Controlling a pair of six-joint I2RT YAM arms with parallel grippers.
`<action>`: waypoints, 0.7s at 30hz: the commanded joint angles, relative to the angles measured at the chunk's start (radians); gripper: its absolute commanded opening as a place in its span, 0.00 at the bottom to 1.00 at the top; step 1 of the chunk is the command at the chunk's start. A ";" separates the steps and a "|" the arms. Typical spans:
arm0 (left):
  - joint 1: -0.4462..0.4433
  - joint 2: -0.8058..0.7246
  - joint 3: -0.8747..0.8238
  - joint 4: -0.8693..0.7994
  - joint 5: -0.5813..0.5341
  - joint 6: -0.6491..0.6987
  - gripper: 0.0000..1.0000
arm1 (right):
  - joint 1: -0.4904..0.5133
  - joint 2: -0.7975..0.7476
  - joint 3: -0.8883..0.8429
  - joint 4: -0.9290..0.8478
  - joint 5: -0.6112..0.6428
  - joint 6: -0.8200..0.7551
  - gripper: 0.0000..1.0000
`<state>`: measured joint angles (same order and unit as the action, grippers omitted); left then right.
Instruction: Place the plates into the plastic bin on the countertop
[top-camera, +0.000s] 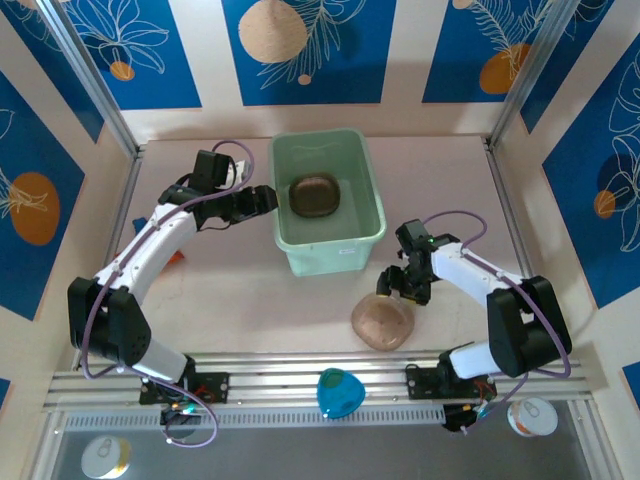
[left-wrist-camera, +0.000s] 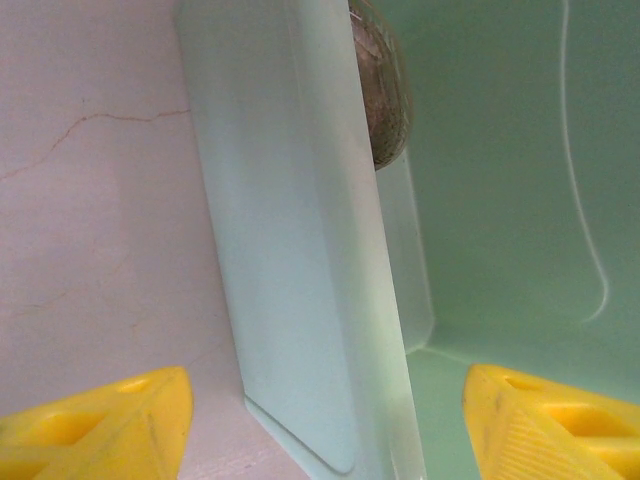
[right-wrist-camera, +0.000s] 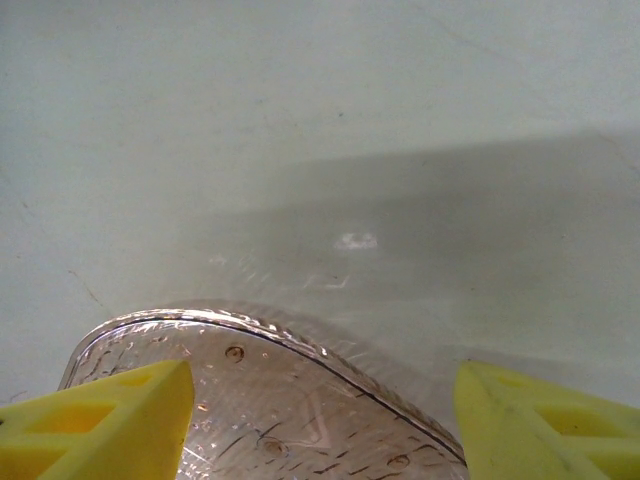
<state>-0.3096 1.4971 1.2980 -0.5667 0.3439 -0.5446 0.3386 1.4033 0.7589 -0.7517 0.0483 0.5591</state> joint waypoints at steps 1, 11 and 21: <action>0.006 -0.011 -0.009 -0.004 0.026 -0.002 0.72 | 0.017 0.009 -0.014 -0.024 0.002 0.028 0.69; 0.006 -0.011 -0.014 0.002 0.032 0.000 0.72 | 0.016 0.012 -0.031 -0.010 0.062 0.122 0.59; 0.006 -0.006 -0.011 0.002 0.033 0.004 0.72 | 0.016 -0.030 -0.026 -0.007 0.136 0.185 0.49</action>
<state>-0.3096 1.4971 1.2930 -0.5640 0.3550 -0.5442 0.3523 1.3994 0.7368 -0.7498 0.1532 0.7128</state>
